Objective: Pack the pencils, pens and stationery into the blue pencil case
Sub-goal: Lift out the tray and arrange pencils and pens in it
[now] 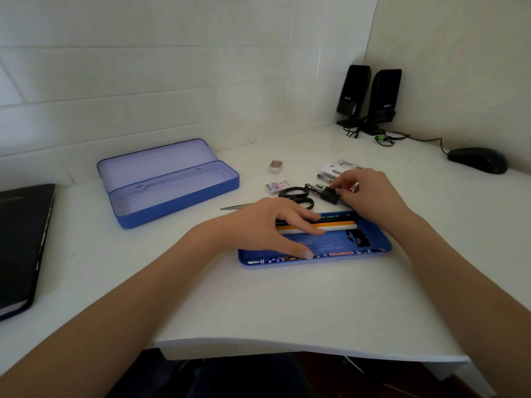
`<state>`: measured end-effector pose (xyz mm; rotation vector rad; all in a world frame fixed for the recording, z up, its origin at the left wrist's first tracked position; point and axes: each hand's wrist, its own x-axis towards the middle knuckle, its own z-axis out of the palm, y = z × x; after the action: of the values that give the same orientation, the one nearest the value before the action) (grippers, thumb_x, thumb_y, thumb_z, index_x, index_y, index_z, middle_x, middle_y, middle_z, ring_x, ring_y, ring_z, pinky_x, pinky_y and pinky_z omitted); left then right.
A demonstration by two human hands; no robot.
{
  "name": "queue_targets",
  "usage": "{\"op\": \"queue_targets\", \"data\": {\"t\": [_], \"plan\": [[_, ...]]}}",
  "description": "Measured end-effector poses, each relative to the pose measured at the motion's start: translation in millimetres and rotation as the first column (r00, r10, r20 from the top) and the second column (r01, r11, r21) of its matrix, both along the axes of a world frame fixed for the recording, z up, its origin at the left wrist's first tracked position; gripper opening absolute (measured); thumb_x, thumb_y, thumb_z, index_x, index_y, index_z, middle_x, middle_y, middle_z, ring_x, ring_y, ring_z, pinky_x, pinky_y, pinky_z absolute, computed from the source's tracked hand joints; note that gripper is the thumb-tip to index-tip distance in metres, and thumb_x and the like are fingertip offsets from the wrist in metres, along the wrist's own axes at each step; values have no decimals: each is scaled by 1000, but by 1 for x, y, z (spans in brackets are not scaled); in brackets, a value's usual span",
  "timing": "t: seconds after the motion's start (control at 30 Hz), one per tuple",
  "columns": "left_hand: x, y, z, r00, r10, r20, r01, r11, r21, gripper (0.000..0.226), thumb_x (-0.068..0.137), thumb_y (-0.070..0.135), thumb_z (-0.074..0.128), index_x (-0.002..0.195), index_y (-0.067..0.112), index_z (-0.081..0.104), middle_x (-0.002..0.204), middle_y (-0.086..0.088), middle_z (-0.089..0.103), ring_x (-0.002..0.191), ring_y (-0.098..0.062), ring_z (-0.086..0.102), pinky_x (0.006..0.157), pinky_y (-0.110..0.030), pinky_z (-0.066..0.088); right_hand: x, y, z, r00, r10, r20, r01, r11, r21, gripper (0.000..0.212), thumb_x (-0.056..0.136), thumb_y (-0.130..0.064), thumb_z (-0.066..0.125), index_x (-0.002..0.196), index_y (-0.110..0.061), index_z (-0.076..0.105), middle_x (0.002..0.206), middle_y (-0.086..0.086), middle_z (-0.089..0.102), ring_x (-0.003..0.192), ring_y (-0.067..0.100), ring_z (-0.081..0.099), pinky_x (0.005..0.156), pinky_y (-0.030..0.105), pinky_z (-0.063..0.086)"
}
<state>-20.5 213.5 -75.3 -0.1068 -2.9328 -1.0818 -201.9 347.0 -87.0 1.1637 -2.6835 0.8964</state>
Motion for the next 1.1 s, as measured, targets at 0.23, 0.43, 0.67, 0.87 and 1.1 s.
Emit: {"op": "queue_targets", "data": {"t": [0.23, 0.43, 0.67, 0.87, 1.1], "plan": [[0, 1, 2, 998, -42, 43, 44, 997, -56, 46, 80, 32, 71, 124, 36, 59, 147, 11, 41, 122, 13, 31, 100, 2, 16, 1, 0, 1, 1000, 2, -10, -2, 1000, 15, 25, 84, -11, 54, 95, -28, 70, 90, -3, 61, 82, 16, 56, 79, 36, 51], [0, -2, 2, 988, -122, 98, 131, 986, -100, 50, 87, 29, 64, 134, 35, 49, 153, 5, 31, 137, 2, 24, 111, -10, 15, 0, 0, 1, 1000, 7, 7, -7, 1000, 6, 25, 84, -11, 54, 95, -26, 71, 90, -2, 62, 81, 16, 57, 77, 34, 51], [1, -7, 5, 983, -99, 157, 112, 991, -77, 49, 86, 26, 67, 127, 47, 51, 150, 20, 31, 136, 7, 24, 112, -17, 13, -2, 1, 1, 1000, 2, 3, -2, 1000, -31, 19, 84, -10, 62, 97, -19, 73, 88, -2, 62, 81, 11, 52, 74, 23, 37], [-1, -12, 5, 978, -104, 183, 109, 994, -21, 43, 89, 15, 62, 122, 42, 59, 144, 25, 37, 131, 13, 28, 113, -17, 13, 0, 1, 2, 1000, -15, -6, 15, 999, -29, 18, 84, -11, 64, 98, -18, 72, 88, -3, 60, 81, 10, 51, 74, 23, 37], [0, -18, 9, 977, -51, 206, 58, 998, -28, 41, 87, 13, 64, 122, 35, 62, 143, 24, 43, 128, 10, 35, 100, 2, 20, 1, 4, 4, 997, -81, -11, 81, 995, -51, 18, 83, -13, 65, 99, -17, 72, 101, 6, 69, 88, 18, 59, 76, 29, 45]]}}
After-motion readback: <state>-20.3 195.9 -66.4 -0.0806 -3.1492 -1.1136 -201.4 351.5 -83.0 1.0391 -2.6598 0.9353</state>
